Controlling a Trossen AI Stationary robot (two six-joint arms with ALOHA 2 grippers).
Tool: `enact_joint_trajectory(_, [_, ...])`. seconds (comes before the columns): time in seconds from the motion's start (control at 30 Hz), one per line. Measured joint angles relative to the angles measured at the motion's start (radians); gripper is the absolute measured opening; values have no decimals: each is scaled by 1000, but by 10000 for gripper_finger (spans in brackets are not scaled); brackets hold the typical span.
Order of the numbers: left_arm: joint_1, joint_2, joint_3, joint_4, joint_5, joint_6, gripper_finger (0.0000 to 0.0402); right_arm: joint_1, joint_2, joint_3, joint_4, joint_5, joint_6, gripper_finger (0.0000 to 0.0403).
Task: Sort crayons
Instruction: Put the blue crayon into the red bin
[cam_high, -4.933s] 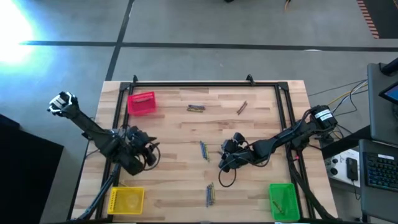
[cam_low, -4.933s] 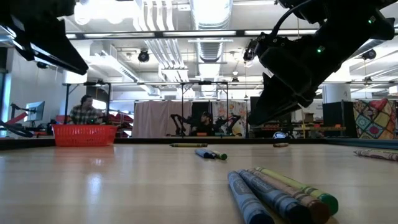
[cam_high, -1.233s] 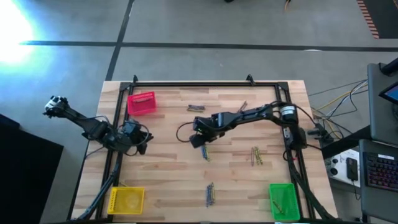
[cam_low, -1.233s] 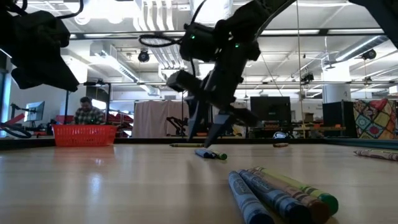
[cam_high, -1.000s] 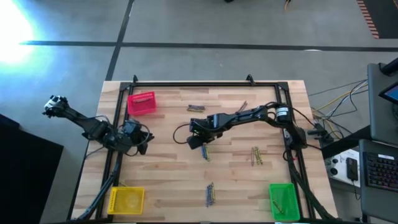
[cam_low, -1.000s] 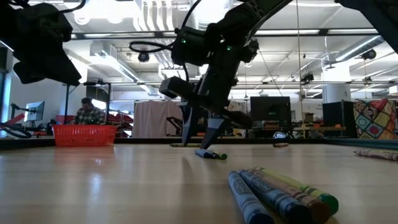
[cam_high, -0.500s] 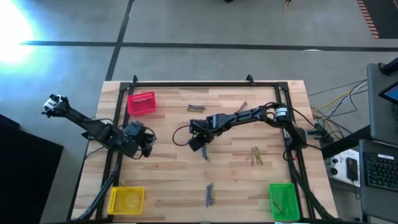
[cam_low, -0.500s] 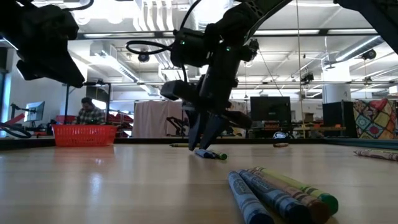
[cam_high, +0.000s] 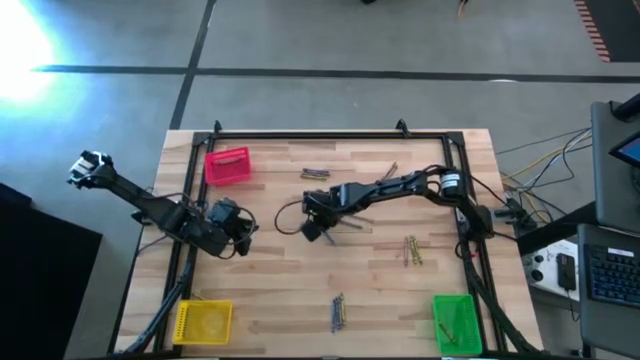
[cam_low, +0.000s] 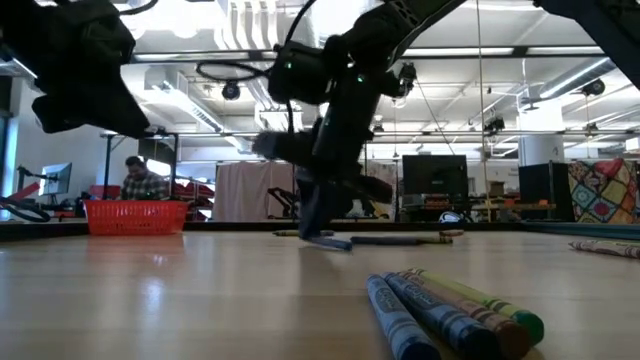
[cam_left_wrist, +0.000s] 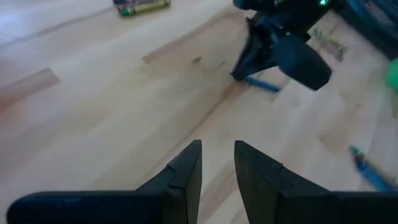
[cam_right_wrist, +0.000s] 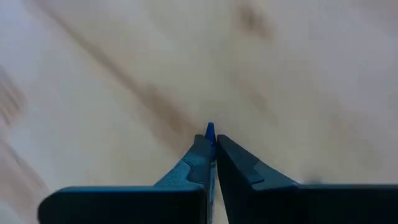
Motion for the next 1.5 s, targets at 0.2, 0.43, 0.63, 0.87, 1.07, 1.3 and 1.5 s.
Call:
enact_joint_trajectory(0.2, [12, -11, 29, 3, -107, -7, 78, -22, -129, 22, 168, 35, -57, 13])
enact_joint_trajectory(0.43, [62, -17, 76, 26, -201, 50, 124, -51, -228, 19, 329, 23, -172, 13])
enact_joint_trajectory(0.63, [128, 1, 113, 131, -187, 195, 182, -51, -260, 20, 426, -31, -238, 13])
enact_joint_trajectory(0.87, [208, 42, 160, 298, -81, 405, 200, -41, -270, 20, 519, -81, -241, 13])
enact_joint_trajectory(1.07, [267, 90, 200, 336, 32, 428, 193, -31, -274, 20, 536, -93, -248, 13])
enact_joint_trajectory(1.3, [321, 160, 220, 417, 232, 520, 185, -18, -274, 20, 536, -93, -270, 13])
enact_joint_trajectory(1.5, [348, 214, 239, 422, 237, 506, 135, -19, -274, 20, 536, -91, -285, 13])
